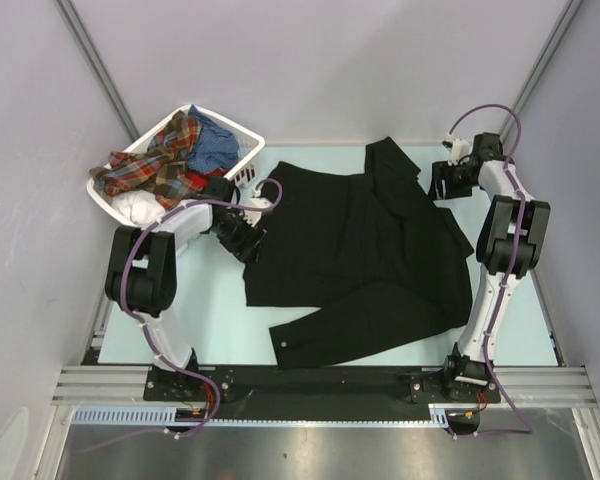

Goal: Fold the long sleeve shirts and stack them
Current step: Flatten the shirt out

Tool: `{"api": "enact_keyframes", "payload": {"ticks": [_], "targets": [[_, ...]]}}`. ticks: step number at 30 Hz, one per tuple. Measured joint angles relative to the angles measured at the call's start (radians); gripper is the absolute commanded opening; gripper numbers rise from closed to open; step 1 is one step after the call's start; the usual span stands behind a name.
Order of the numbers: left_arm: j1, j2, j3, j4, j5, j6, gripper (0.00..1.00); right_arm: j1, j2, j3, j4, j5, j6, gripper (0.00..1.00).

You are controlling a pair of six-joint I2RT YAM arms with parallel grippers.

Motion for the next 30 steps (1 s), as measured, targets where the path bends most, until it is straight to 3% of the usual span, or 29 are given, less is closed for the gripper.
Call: {"api": "enact_keyframes", "payload": {"ticks": [6,9,12,13,15,18,19,21,30], "targets": [[-0.011,0.047,0.019,0.006,-0.037,-0.025,0.82,0.056,0.045,0.045,0.038,0.021,-0.014,0.63],[-0.025,0.048,0.019,0.006,-0.041,-0.027,0.77,0.079,0.063,0.043,0.044,0.045,-0.037,0.55],[-0.041,0.048,0.01,0.008,-0.048,-0.027,0.67,0.087,0.076,0.033,0.048,0.077,-0.062,0.29],[-0.047,0.048,0.006,0.01,-0.056,-0.025,0.6,0.085,0.079,0.028,0.05,0.089,-0.073,0.1],[-0.052,0.047,-0.001,0.017,-0.063,-0.025,0.45,0.077,0.081,0.023,0.054,0.109,-0.089,0.0],[-0.055,0.038,-0.019,0.023,-0.069,-0.02,0.22,0.06,0.08,0.016,0.051,0.119,-0.114,0.0],[-0.055,0.032,-0.031,0.022,-0.075,-0.015,0.09,0.055,0.074,0.008,0.053,0.122,-0.121,0.0],[-0.056,0.018,-0.05,0.014,-0.083,-0.006,0.02,0.044,0.055,-0.019,0.052,0.137,-0.144,0.0],[-0.06,-0.098,-0.187,-0.064,-0.108,0.014,0.0,-0.05,-0.088,-0.223,0.014,0.224,-0.243,0.0]]}}
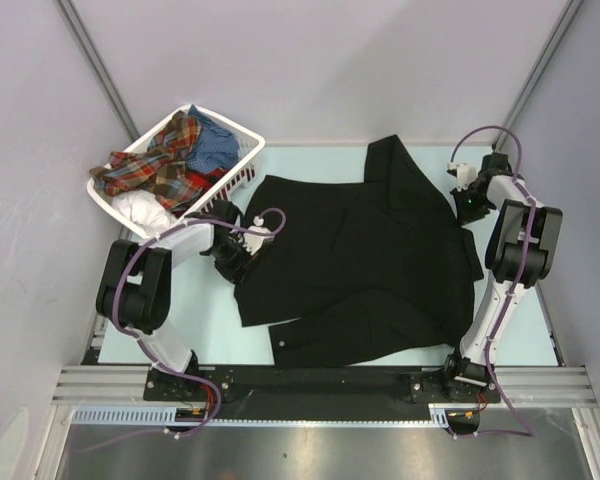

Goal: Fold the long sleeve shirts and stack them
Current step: Flatten the shirt out

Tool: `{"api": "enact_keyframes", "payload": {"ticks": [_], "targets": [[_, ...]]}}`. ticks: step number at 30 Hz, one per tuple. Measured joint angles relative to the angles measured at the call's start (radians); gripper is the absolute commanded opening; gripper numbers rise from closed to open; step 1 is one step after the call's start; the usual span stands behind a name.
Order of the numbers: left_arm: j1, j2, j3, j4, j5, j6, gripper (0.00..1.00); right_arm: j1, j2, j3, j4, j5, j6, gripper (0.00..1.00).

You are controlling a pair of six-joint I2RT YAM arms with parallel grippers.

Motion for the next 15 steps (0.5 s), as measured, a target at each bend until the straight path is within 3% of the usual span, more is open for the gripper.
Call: {"api": "enact_keyframes", "payload": {"ticks": [7,8,9,10,12,13,15], "targets": [[0.0,-0.042,-0.051,-0.078,-0.007,0.02,0.0,-0.051,-0.064,-0.091,-0.043,0.027,-0.068,0.0],[0.0,-0.042,-0.052,-0.091,-0.008,0.025,0.04,-0.058,-0.069,-0.096,-0.053,0.029,-0.078,0.0],[0.0,-0.042,-0.052,-0.104,-0.009,0.032,0.12,-0.065,-0.071,-0.097,-0.067,0.03,-0.089,0.11],[0.0,-0.043,-0.052,-0.117,-0.008,0.041,0.41,-0.072,-0.071,-0.095,-0.08,0.029,-0.099,0.27],[0.0,-0.051,-0.047,-0.145,-0.002,0.071,0.65,-0.086,-0.068,-0.076,-0.127,0.02,-0.108,0.62],[0.003,-0.056,-0.033,-0.17,0.003,0.084,0.83,-0.092,-0.06,-0.052,-0.161,0.008,-0.108,0.69],[0.007,-0.068,0.029,-0.211,0.017,0.12,0.9,-0.1,-0.035,0.038,-0.22,-0.033,-0.097,0.8]]}}
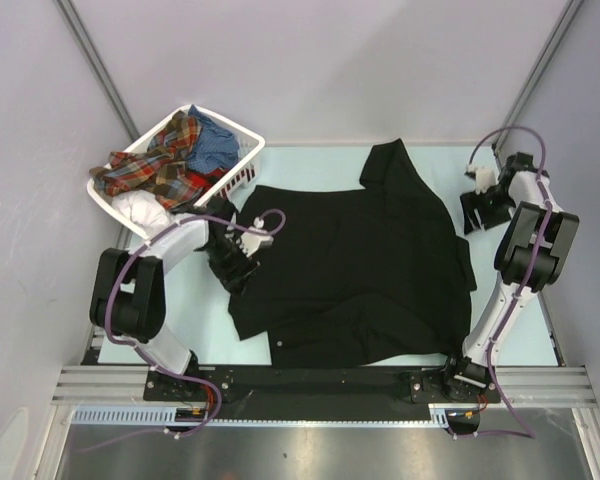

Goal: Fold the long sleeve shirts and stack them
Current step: Flatten the shirt out, then fold the shirt

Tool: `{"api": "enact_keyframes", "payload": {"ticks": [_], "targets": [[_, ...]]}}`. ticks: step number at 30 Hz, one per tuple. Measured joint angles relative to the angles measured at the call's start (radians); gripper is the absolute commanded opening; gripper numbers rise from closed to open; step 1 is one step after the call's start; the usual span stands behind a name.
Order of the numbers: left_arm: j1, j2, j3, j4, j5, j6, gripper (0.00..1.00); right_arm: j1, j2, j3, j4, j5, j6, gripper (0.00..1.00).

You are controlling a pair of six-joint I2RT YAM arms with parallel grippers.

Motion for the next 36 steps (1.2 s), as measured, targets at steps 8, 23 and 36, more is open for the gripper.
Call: {"api": "enact_keyframes", "payload": {"ticks": [8,23,36], "targets": [[0.006,0.05,0.428,0.074,0.087,0.056,0.99,0.085,0.058,0.341,0.103,-0.174,0.209,0.87],[0.003,0.612,0.99,0.233,0.053,0.121,0.74,0.263,0.362,0.49,0.356,-0.196,0.473,0.8],[-0.005,0.757,1.056,0.271,-0.056,0.338,0.71,0.25,0.42,0.521,0.476,-0.175,0.503,0.77]]}}
